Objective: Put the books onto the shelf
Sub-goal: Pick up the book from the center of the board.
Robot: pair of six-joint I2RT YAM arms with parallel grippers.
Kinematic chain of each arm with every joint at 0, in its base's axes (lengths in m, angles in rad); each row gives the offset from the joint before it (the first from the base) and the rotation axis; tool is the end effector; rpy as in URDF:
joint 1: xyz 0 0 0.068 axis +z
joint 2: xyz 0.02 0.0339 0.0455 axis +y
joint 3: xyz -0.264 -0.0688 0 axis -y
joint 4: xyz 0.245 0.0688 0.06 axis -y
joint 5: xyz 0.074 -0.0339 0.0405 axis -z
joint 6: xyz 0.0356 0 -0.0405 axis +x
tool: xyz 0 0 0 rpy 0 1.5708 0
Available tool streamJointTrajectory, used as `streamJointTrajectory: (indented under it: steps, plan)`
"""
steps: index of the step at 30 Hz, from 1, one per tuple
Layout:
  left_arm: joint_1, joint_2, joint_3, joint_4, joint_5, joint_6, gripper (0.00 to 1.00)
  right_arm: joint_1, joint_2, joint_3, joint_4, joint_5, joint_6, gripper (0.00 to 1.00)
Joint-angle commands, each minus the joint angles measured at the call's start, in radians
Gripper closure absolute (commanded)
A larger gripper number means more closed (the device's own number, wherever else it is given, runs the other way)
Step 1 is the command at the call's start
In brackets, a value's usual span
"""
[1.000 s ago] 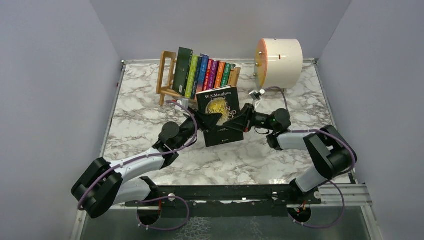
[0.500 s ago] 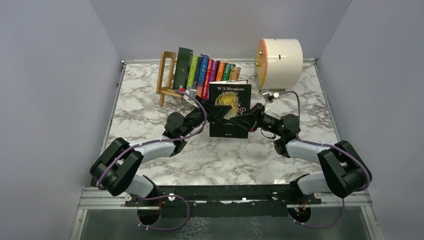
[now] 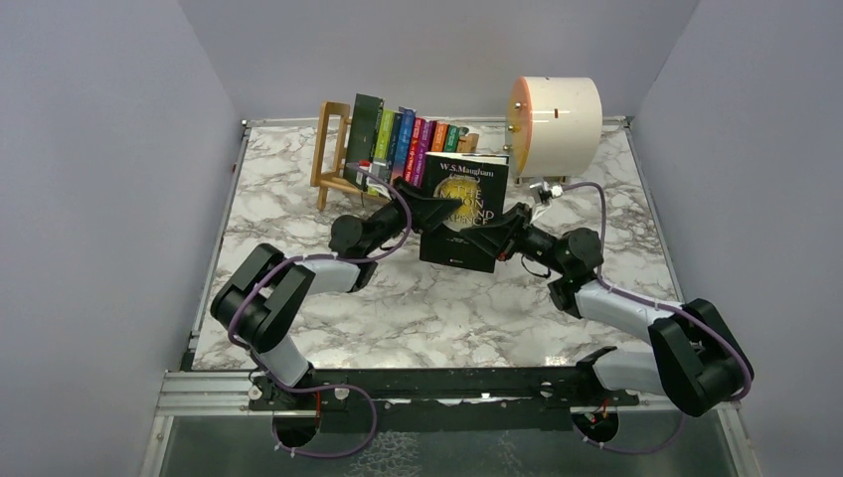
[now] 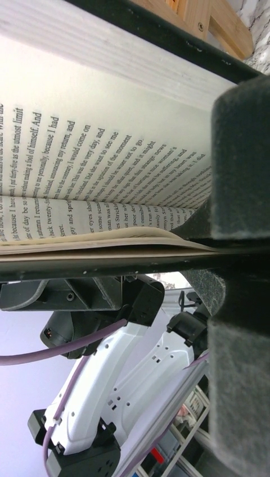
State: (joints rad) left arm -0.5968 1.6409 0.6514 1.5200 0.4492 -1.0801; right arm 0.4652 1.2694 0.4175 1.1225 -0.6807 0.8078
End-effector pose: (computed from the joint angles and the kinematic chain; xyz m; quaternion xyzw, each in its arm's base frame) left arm 0.2516 -0.1896 0.2587 0.0717 0.5167 -0.7031 0.4833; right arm 0.2099 0.1304 0.2479 -0.1646 0.6075 0.6085 0.4833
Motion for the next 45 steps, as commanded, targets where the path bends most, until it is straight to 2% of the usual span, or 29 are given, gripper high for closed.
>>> streamJointTrajectory:
  steps: [1,9,16,21,23,29,36,45]
  plan:
    - [-0.056,-0.018,0.077,0.120,0.201,-0.105,1.00,0.073,-0.030,0.040,-0.023,-0.008,-0.017,0.95]
    - [-0.025,-0.036,0.087,0.058,0.279,-0.100,1.00,0.073,-0.066,0.056,-0.057,0.002,-0.009,0.98]
    - [0.011,-0.089,0.083,-0.026,0.284,-0.079,1.00,0.073,-0.082,0.079,-0.157,0.031,-0.048,0.88]
    - [0.016,-0.116,0.122,-0.125,0.332,-0.039,1.00,0.072,-0.103,0.071,-0.154,0.058,-0.047,0.95]
    - [0.017,-0.098,0.133,-0.103,0.376,-0.061,1.00,0.073,-0.104,0.072,-0.147,0.060,-0.043,0.99]
    - [0.017,-0.037,0.165,-0.040,0.504,-0.114,1.00,0.071,-0.097,0.094,-0.142,0.034,-0.025,0.99]
    - [0.045,-0.039,0.177,-0.142,0.606,-0.029,0.91,0.067,-0.133,0.145,-0.250,0.020,-0.069,0.99]
    - [0.097,-0.025,0.204,-0.156,0.734,-0.032,0.76,0.055,-0.159,0.177,-0.356,0.009,-0.134,0.99]
